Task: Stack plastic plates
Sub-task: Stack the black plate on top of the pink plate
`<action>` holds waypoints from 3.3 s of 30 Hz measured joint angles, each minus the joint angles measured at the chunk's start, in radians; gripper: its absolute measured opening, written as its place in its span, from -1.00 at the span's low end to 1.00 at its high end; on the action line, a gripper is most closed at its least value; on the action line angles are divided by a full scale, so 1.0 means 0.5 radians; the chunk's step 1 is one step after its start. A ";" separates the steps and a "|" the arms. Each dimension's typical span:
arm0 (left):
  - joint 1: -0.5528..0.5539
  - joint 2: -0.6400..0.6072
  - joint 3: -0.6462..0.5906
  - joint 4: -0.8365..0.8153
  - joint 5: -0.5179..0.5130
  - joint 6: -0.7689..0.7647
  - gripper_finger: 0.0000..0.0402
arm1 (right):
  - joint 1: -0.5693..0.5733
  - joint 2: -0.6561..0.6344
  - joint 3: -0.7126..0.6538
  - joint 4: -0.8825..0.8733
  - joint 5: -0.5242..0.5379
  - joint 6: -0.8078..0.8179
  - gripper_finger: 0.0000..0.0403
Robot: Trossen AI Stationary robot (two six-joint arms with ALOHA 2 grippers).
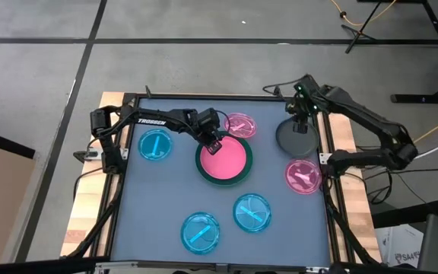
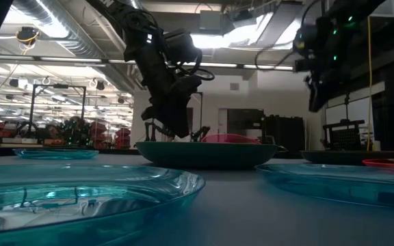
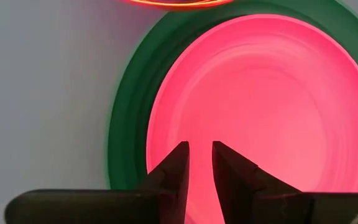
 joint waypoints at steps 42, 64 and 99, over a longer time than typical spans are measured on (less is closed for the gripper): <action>-0.218 0.000 0.000 0.038 -0.214 -0.010 -0.68 | -0.243 0.839 0.000 0.333 0.004 -0.907 -0.34; -0.221 -0.001 0.000 0.068 -0.214 -0.011 -0.68 | -0.238 0.955 0.002 0.358 0.006 -1.015 -0.76; -0.220 -0.133 0.001 0.005 -0.457 0.229 -0.68 | -0.236 0.958 0.734 -0.392 -0.182 -0.880 -0.99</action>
